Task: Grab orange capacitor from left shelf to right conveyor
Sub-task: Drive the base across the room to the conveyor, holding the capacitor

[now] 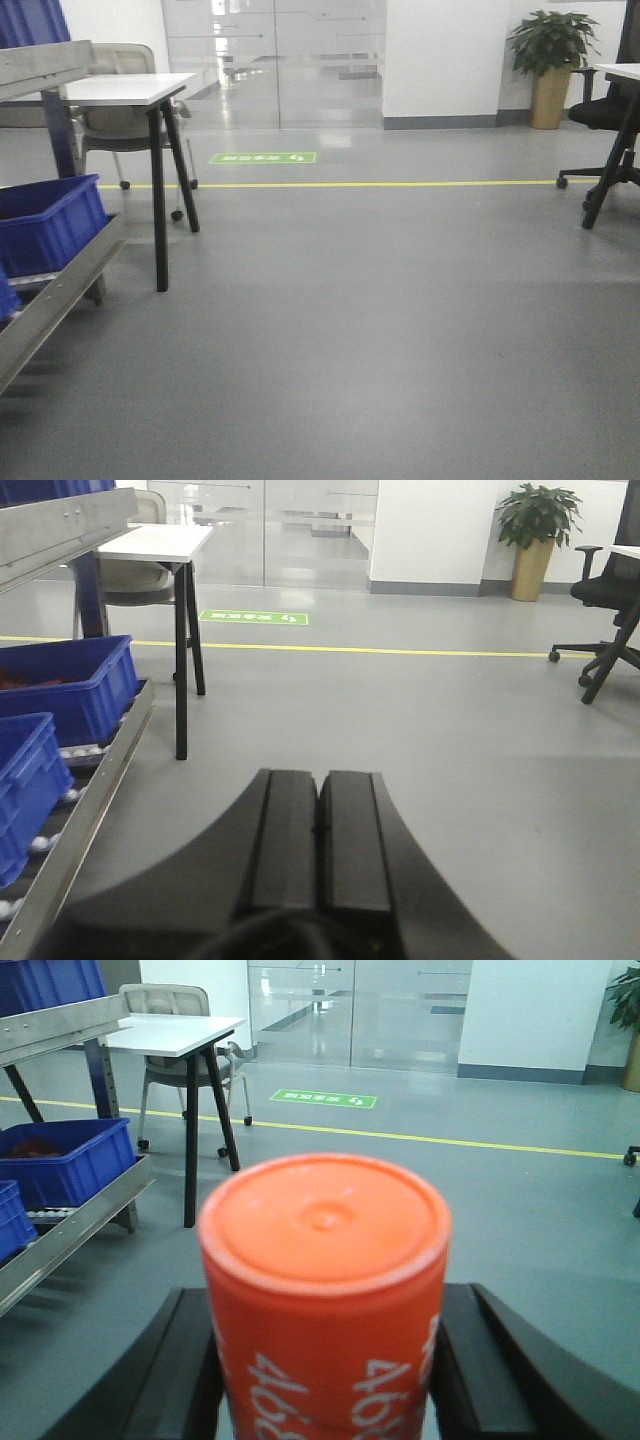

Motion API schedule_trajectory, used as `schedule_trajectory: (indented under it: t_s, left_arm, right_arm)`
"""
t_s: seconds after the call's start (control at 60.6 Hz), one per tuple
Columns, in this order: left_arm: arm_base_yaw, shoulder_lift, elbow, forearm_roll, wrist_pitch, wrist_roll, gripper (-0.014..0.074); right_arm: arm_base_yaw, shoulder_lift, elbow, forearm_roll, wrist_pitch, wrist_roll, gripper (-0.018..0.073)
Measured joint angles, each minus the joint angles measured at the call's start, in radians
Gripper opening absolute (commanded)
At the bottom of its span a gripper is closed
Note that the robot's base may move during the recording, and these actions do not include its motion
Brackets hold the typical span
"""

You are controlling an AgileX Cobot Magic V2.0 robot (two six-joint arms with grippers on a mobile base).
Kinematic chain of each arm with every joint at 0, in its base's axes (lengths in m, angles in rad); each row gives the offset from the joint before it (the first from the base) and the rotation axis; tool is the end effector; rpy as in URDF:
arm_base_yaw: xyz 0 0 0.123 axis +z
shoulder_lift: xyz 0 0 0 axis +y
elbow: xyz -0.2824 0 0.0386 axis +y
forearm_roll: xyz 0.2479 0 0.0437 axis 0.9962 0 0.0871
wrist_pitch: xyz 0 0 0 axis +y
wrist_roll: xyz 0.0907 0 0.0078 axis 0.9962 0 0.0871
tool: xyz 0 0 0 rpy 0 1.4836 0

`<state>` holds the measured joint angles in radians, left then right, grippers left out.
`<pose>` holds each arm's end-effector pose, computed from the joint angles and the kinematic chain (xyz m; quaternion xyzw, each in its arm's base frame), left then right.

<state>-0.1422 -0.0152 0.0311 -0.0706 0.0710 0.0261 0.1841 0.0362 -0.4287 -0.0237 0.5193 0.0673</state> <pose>0.0560 -0.0085 0.1970 0.0364 0.7060 -0.0676 0.7040 0.0223 0.0031 0.3033 -0.0454 0.7195 0.0756 0.6889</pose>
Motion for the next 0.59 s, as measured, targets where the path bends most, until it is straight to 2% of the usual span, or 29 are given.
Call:
schedule_trajectory:
  t_s: [0.594]
  left_arm:
    - [0.0, 0.0, 0.0, 0.0, 0.0, 0.0, -0.0127]
  right_arm:
    - [0.0, 0.0, 0.0, 0.0, 0.001, 0.0, 0.0059]
